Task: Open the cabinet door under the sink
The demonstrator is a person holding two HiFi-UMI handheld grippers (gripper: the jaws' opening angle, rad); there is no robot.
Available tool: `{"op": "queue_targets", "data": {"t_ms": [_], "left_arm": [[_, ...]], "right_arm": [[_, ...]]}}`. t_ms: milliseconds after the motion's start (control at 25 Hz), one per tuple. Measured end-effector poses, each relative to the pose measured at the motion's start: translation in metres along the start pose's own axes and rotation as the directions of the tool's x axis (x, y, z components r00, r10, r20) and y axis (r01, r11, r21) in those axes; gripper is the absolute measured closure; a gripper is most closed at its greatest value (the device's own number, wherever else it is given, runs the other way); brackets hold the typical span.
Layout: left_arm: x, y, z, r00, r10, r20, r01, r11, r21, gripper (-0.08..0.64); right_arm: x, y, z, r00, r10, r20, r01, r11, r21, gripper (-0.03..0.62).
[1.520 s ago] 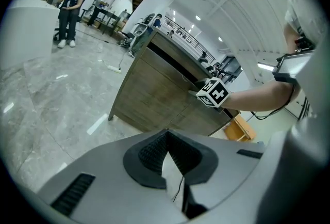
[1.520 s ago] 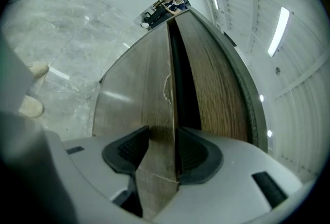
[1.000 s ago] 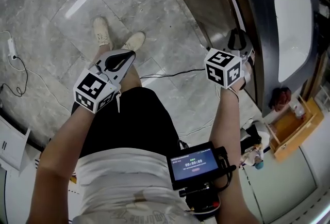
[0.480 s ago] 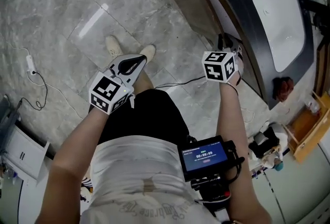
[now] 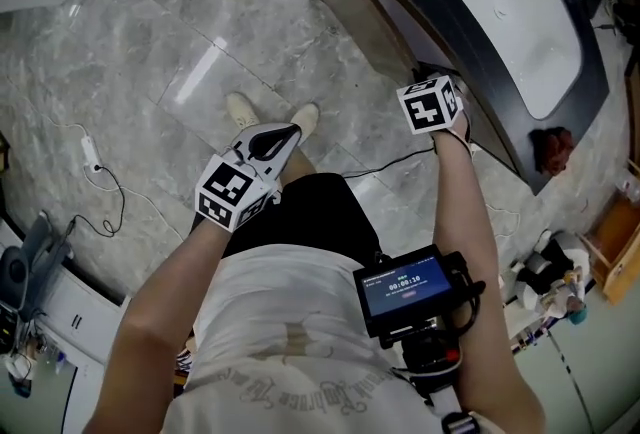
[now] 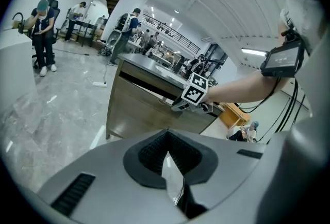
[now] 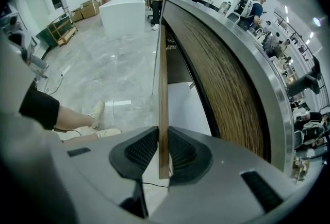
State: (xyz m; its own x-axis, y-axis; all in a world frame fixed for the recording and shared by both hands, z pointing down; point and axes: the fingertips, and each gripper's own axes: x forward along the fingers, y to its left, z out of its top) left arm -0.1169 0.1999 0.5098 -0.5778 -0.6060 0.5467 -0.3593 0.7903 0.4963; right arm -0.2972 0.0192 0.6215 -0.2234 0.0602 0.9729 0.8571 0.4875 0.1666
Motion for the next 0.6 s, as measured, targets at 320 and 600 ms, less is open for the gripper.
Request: {"op": "queue_targets", "data": {"t_ms": [320,600], "left_arm": [[-0.007,0.012,0.028,1.000,0.012,0.013,-0.013,0.999,0.043,0.552],[0.000,0.021,0.038,0.999,0.021,0.037,-0.022,0.999,0.031,0.552]], "right_arm": [[0.008,-0.003,0.008,0.994,0.095,-0.060,-0.094,0.995,0.022,0.526],[0.011,-0.001,-0.007,0.992,0.079,-0.103,-0.071,0.995,0.071,0.526]]}}
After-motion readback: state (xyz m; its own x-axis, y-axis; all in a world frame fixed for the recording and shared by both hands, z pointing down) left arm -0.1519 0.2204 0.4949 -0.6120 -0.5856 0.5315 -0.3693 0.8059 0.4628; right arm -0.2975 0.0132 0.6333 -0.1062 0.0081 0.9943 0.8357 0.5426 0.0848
